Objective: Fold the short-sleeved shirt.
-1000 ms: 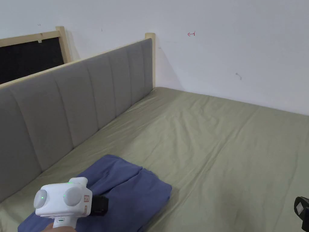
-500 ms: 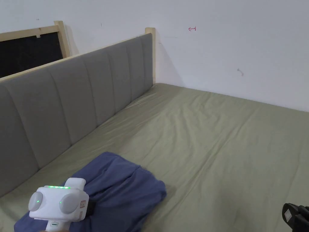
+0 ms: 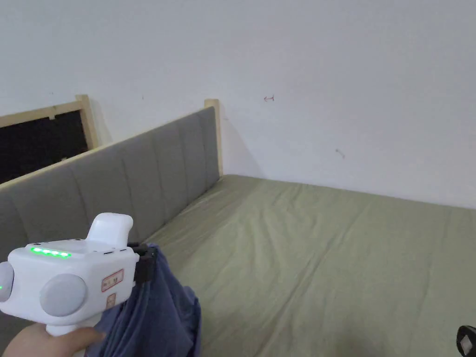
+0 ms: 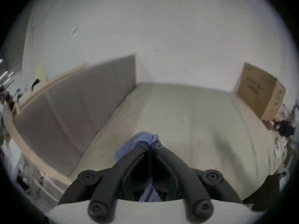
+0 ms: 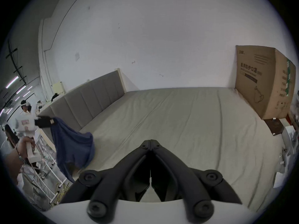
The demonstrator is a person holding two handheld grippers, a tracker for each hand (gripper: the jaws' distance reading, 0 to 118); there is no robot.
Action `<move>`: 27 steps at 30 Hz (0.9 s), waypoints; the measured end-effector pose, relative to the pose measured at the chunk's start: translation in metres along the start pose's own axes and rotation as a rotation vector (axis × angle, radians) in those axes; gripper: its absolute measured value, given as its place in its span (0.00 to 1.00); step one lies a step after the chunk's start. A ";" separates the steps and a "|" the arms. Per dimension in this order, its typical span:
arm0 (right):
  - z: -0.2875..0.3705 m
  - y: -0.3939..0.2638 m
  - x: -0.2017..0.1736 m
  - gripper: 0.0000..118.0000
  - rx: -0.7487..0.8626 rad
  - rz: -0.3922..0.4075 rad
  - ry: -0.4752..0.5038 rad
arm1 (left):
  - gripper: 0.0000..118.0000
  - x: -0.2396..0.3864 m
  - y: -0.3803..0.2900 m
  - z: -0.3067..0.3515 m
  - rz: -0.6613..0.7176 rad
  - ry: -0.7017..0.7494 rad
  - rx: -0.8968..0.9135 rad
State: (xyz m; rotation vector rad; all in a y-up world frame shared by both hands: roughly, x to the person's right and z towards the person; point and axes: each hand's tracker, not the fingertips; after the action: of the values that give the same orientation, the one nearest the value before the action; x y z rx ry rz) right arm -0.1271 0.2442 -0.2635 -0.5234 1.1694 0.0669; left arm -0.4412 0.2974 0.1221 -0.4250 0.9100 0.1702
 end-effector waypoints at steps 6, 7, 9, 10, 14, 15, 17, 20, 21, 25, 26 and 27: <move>0.055 0.015 0.034 0.00 0.089 -0.048 -0.074 | 0.01 0.115 0.071 0.024 -0.005 -0.329 0.164; 0.065 0.016 0.040 0.00 0.101 -0.047 -0.094 | 0.01 0.135 0.078 0.024 -0.008 -0.388 0.168; 0.083 0.018 0.052 0.00 0.118 -0.042 -0.132 | 0.01 0.175 0.086 0.020 -0.023 -0.478 0.163; 0.092 0.017 0.059 0.00 0.128 -0.044 -0.149 | 0.01 0.195 0.089 0.017 -0.039 -0.526 0.155; 0.117 0.014 0.088 0.00 0.159 -0.083 -0.221 | 0.01 0.270 0.079 -0.007 -0.075 -0.661 0.070; 0.121 0.013 0.096 0.00 0.159 -0.103 -0.236 | 0.01 0.287 0.073 -0.017 -0.074 -0.681 0.022; 0.126 0.008 0.109 0.00 0.157 -0.139 -0.252 | 0.01 0.321 0.058 -0.041 -0.059 -0.729 -0.115; 0.125 -0.004 0.123 0.00 0.143 -0.174 -0.270 | 0.01 0.370 0.019 -0.087 -0.028 -0.788 -0.353; 0.124 -0.008 0.126 0.00 0.135 -0.179 -0.273 | 0.01 0.383 0.006 -0.102 -0.020 -0.796 -0.430; 0.115 -0.023 0.133 0.00 0.092 -0.192 -0.266 | 0.27 0.419 -0.051 -0.144 0.063 -0.782 -0.656; 0.113 -0.026 0.135 0.00 0.085 -0.195 -0.264 | 0.77 0.422 -0.062 -0.150 0.087 -0.774 -0.682; 0.111 -0.029 0.136 0.00 0.077 -0.198 -0.262 | 1.00 0.426 -0.074 -0.158 0.112 -0.788 -0.731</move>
State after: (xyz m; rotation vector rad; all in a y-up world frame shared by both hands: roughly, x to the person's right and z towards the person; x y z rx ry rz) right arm 0.0324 0.2364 -0.3428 -0.5426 0.8572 -0.0782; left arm -0.2743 0.1482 -0.2797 -0.8985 0.0600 0.7288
